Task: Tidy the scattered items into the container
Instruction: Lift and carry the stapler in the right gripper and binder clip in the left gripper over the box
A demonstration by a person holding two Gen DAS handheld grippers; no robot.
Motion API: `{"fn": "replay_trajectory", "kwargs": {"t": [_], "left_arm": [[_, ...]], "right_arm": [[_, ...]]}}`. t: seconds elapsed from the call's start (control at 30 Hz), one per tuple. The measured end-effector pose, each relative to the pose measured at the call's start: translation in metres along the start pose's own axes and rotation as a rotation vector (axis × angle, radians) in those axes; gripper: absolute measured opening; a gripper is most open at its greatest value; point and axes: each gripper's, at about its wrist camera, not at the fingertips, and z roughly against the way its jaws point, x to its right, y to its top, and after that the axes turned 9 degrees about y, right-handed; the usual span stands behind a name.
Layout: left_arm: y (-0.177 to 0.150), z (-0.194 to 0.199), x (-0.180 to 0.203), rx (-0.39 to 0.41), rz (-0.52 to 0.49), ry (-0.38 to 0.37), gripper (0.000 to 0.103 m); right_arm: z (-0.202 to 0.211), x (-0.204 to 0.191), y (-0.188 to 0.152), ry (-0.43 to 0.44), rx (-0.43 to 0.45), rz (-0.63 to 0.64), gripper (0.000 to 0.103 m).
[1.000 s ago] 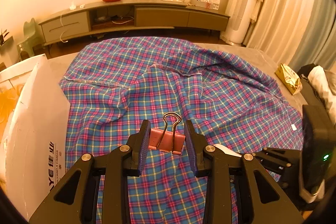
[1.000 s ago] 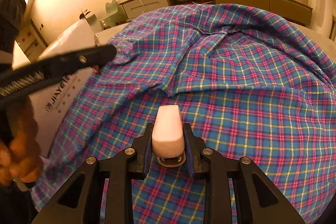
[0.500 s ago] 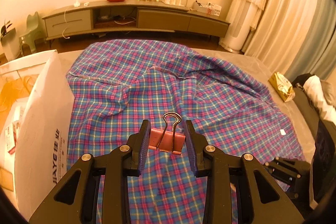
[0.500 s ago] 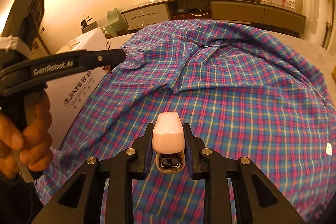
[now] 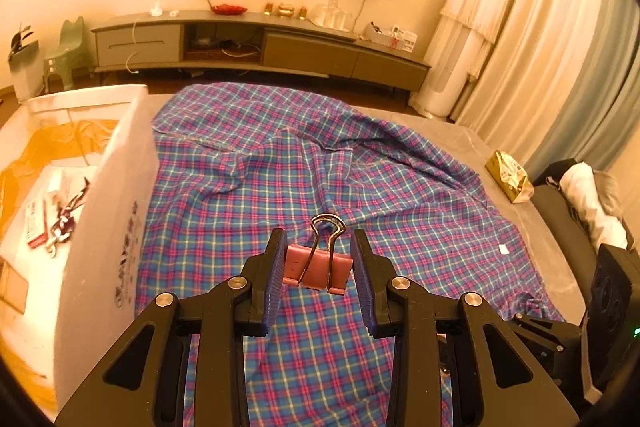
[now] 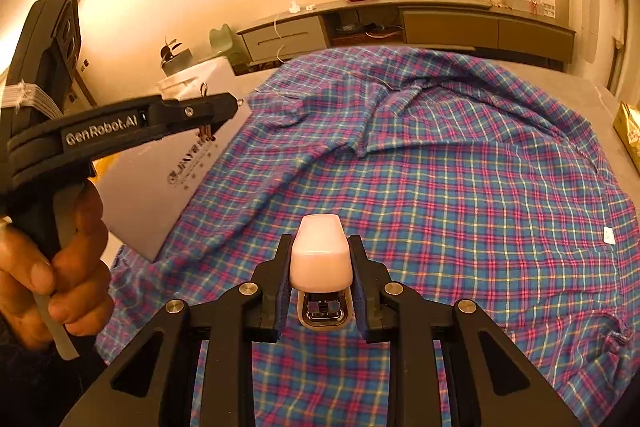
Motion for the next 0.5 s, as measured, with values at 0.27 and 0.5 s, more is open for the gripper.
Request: {"fn": "replay_trajectory", "kwargs": {"t": [0.27, 0.5], "left_arm": [[-0.007, 0.036, -0.013, 0.055, 0.036, -0.018, 0.034], [-0.01, 0.06, -0.025, 0.088, 0.068, -0.052, 0.034]], "right_arm": [[0.019, -0.033, 0.007, 0.022, 0.032, 0.04, 0.027], [0.029, -0.064, 0.012, 0.047, 0.052, 0.081, 0.027]]}}
